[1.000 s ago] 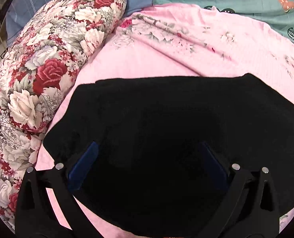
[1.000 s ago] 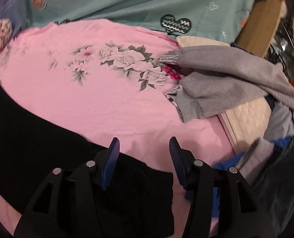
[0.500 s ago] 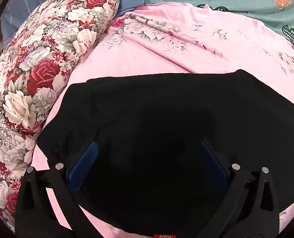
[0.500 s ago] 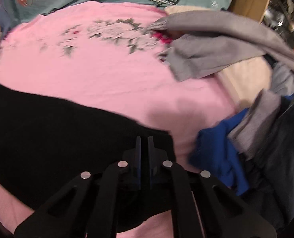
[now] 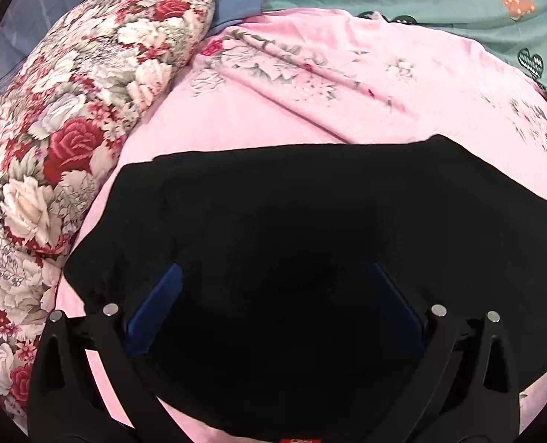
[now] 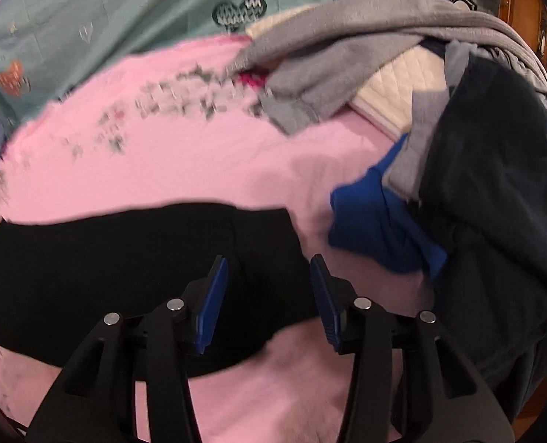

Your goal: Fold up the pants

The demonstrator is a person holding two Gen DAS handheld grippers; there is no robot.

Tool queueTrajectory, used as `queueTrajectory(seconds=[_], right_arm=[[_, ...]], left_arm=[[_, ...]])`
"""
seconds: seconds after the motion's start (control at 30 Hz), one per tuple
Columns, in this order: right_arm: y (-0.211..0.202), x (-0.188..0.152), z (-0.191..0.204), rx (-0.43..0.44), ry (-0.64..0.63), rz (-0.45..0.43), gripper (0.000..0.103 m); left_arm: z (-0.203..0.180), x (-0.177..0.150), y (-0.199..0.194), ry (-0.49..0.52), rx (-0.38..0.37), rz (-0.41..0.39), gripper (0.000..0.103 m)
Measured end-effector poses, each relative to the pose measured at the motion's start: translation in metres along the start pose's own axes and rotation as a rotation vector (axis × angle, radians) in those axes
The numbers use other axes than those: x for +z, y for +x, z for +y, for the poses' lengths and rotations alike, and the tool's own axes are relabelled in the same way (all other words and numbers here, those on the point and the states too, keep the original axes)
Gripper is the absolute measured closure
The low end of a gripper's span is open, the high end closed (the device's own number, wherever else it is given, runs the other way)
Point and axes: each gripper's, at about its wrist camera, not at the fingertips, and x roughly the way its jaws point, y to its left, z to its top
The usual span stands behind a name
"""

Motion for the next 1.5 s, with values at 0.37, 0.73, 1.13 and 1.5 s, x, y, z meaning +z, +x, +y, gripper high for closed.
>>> queueTrajectory(seconds=[0.37, 0.73, 1.13, 1.5], right_arm=[[0.003, 0.006, 0.029, -0.124, -0.065, -0.08, 0.094], [-0.012, -0.013, -0.015, -0.071, 0.213, 0.001, 0.05], [-0.027, -0.033, -0.009, 0.057, 0.3, 0.016, 0.046], [-0.011, -0.048, 0.013, 0.213, 0.385, 0.089, 0.04]], left_arm=[[0.005, -0.009, 0.003, -0.025, 0.0, 0.012, 0.002], [0.009, -0.012, 0.005, -0.037, -0.022, 0.029, 0.002], [0.001, -0.018, -0.002, 0.012, -0.054, 0.02, 0.002], [-0.008, -0.026, 0.002, 0.029, -0.091, 0.057, 0.002]])
